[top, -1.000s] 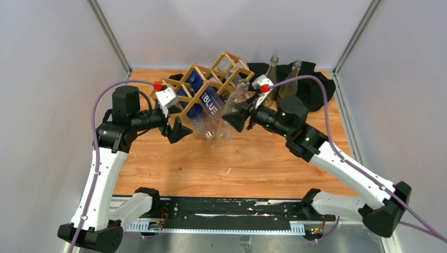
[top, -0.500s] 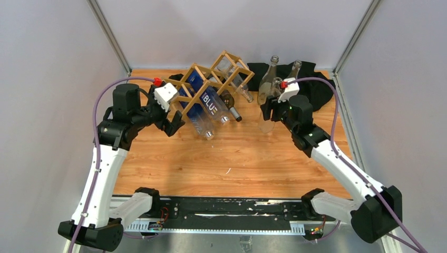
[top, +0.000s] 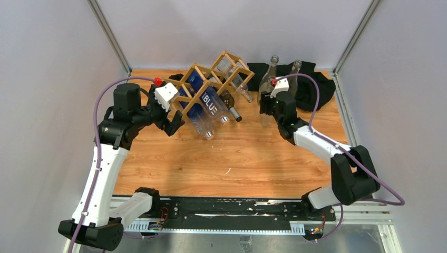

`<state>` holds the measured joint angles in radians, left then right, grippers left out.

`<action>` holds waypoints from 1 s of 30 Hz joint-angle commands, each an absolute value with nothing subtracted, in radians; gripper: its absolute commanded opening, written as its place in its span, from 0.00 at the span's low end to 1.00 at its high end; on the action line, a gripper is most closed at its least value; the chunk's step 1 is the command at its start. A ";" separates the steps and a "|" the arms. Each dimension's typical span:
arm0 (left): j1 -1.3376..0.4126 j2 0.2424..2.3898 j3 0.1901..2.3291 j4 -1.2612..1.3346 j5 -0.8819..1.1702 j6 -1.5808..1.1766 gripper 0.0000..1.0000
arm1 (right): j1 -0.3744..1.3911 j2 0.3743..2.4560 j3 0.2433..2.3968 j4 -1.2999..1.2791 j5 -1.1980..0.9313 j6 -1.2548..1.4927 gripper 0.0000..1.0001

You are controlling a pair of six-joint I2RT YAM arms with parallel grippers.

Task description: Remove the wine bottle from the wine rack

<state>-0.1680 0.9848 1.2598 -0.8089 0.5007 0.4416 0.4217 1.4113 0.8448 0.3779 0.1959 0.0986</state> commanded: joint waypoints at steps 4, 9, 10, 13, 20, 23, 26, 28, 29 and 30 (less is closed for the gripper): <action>-0.173 0.992 1.255 -0.778 0.495 0.456 1.00 | 0.390 1.506 0.874 0.618 0.259 0.086 0.00; -0.173 0.995 1.256 -0.767 0.492 0.459 1.00 | 0.388 1.563 0.875 0.678 0.264 0.074 0.00; -0.173 0.996 1.256 -0.764 0.492 0.461 1.00 | 0.388 1.573 0.872 0.691 0.266 0.071 0.00; -0.173 0.997 1.258 -0.754 0.484 0.459 1.00 | 0.388 1.599 0.880 0.702 0.263 0.071 0.02; -0.173 0.996 1.264 -0.752 0.472 0.457 1.00 | 0.387 1.604 0.878 0.682 0.258 0.087 0.62; -0.173 0.995 1.268 -0.753 0.472 0.455 1.00 | 0.388 1.576 0.879 0.650 0.249 0.098 0.89; -0.173 0.996 1.271 -0.756 0.468 0.453 1.00 | 0.387 1.523 0.880 0.598 0.238 0.109 0.90; -0.173 0.995 1.273 -0.759 0.465 0.452 1.00 | 0.389 1.474 0.875 0.557 0.235 0.123 0.91; -0.173 0.994 1.275 -0.760 0.465 0.452 1.00 | 0.390 1.447 0.868 0.544 0.232 0.129 0.91; -0.173 0.993 1.276 -0.760 0.466 0.452 1.00 | 0.390 1.420 0.862 0.532 0.227 0.139 0.91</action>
<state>-0.1680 0.9939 1.2598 -0.7700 0.4767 0.4500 0.3996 1.5322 0.8539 0.5735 0.2333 0.0978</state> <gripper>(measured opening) 0.997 0.907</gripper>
